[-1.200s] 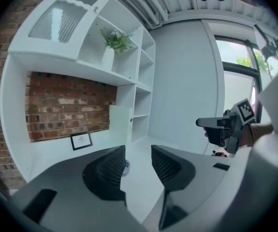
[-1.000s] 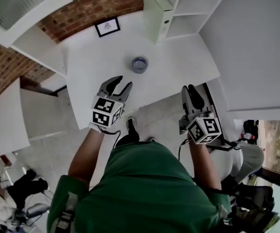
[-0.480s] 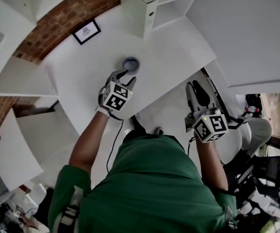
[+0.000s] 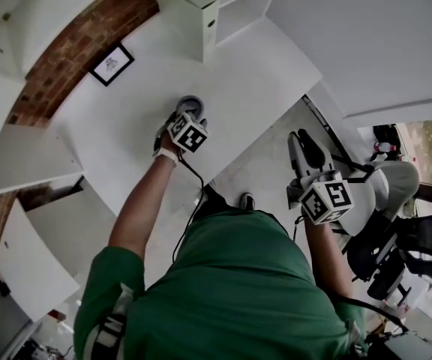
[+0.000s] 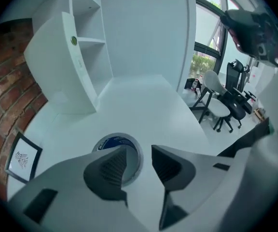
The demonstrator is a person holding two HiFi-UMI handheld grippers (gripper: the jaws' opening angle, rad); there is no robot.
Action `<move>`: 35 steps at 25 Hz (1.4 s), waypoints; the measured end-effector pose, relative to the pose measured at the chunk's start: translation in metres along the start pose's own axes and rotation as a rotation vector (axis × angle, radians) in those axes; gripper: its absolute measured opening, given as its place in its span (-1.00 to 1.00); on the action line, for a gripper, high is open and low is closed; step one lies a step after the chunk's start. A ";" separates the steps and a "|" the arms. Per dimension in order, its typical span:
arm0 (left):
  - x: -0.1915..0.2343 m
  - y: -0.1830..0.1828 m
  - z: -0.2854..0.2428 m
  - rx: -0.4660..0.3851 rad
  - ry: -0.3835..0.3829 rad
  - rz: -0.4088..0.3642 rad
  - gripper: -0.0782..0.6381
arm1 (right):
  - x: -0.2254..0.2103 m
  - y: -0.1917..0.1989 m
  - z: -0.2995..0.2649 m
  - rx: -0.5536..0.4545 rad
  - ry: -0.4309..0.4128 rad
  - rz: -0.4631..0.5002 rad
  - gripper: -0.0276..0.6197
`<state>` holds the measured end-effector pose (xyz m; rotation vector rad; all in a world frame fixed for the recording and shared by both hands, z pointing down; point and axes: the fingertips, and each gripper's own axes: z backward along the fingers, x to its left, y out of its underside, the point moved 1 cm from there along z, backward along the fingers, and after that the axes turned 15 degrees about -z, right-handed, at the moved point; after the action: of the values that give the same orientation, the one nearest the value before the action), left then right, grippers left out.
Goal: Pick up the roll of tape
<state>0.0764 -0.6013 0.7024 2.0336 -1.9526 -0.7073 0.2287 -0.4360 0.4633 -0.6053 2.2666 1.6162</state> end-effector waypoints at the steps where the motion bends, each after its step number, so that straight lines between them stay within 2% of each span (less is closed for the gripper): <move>1: 0.000 0.000 -0.005 0.017 0.013 -0.010 -0.30 | -0.002 0.001 0.001 0.001 0.005 -0.010 -0.57; 7: -0.001 0.009 -0.028 0.161 0.068 -0.075 -0.31 | -0.012 -0.001 0.006 -0.008 0.044 -0.027 -0.57; 10: -0.001 0.016 -0.036 0.230 0.067 -0.098 -0.40 | -0.016 -0.001 0.007 -0.011 0.055 -0.035 -0.58; 12: 0.000 0.016 -0.037 0.243 0.053 -0.110 -0.41 | -0.018 -0.001 0.009 -0.010 0.055 -0.039 -0.58; 15: -0.002 0.014 -0.034 0.216 0.040 -0.094 -0.50 | -0.020 -0.001 0.013 -0.010 0.047 -0.041 -0.58; 16: -0.003 0.014 -0.032 0.198 0.038 -0.073 -0.56 | -0.020 -0.002 0.014 -0.011 0.043 -0.042 -0.58; 20: -0.008 0.011 -0.016 0.074 0.025 0.058 -0.60 | -0.021 -0.003 0.017 -0.014 0.017 -0.041 -0.59; 27: -0.007 -0.012 0.039 -0.203 -0.080 0.311 -0.61 | -0.014 0.000 0.025 0.001 -0.047 -0.038 -0.60; 31: -0.007 -0.025 0.075 -0.328 -0.133 0.378 -0.61 | -0.006 0.001 0.030 0.001 -0.090 -0.028 -0.61; 35: -0.007 -0.042 0.121 -0.432 -0.218 0.401 -0.61 | 0.000 -0.006 0.040 -0.019 -0.122 -0.019 -0.61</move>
<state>0.0531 -0.5719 0.5798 1.3124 -2.0103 -1.1607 0.2318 -0.4002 0.4458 -0.5168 2.1544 1.6217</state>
